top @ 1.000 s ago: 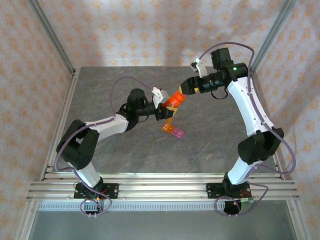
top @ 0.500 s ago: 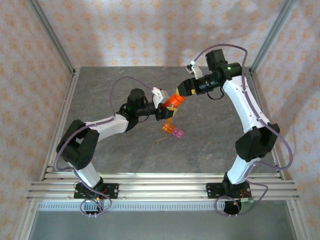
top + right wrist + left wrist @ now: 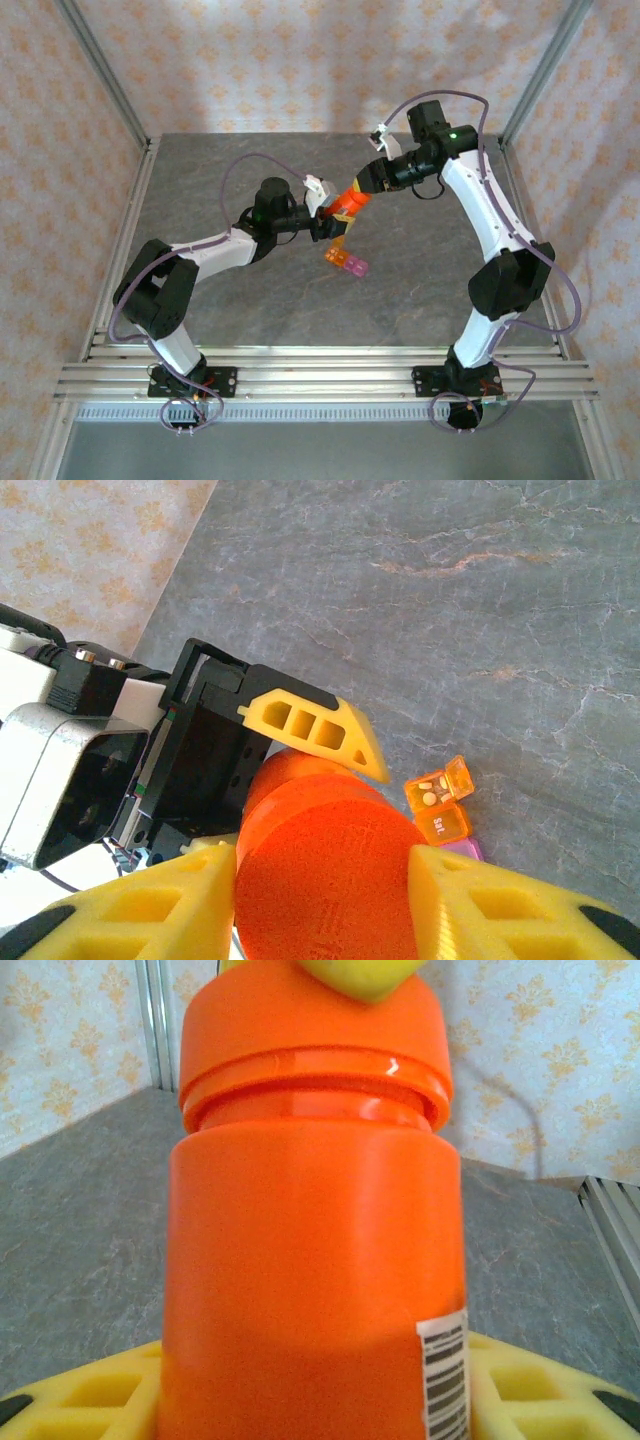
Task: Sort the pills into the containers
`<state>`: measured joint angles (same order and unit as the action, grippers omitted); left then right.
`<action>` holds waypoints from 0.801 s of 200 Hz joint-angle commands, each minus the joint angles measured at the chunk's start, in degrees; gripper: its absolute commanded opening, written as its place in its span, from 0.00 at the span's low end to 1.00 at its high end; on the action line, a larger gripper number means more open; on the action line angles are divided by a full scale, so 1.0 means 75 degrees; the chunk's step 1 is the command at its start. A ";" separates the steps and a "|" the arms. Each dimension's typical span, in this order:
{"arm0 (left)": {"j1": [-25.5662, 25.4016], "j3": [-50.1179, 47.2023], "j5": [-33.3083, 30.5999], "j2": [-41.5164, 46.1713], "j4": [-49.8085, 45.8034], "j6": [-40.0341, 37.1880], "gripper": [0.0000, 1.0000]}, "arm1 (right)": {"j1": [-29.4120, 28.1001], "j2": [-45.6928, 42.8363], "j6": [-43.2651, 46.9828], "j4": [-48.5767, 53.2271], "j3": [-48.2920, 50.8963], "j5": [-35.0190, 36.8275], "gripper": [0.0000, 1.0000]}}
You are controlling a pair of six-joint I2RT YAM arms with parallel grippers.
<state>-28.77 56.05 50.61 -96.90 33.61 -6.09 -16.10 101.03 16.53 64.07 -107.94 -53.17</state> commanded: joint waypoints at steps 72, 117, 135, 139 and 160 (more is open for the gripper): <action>-0.0036 0.0189 0.0192 0.0181 0.0532 -0.0154 0.00 | -0.0563 -0.0699 -0.2467 -0.1310 0.1483 0.1435 0.42; -0.0034 0.0193 0.0177 0.0169 0.0545 -0.0131 0.00 | -0.0878 -0.1255 -0.4238 -0.2120 0.2173 0.2376 0.37; -0.0032 0.0182 0.0187 0.0167 0.0548 -0.0126 0.00 | -0.1093 -0.1370 -0.4543 -0.2230 0.2217 0.2641 0.37; -0.0031 0.0179 0.0178 0.0166 0.0547 -0.0127 0.00 | -0.1134 -0.1384 -0.4602 -0.2234 0.2199 0.2700 0.37; -0.0043 0.0179 0.0178 0.0169 0.0560 -0.0127 0.00 | -0.1177 -0.1429 -0.4750 -0.2246 0.2107 0.2768 0.37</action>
<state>-28.75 55.83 50.57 -96.90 29.80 -6.04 -23.07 90.94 -14.26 46.89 -92.77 -34.70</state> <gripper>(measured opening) 0.518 0.370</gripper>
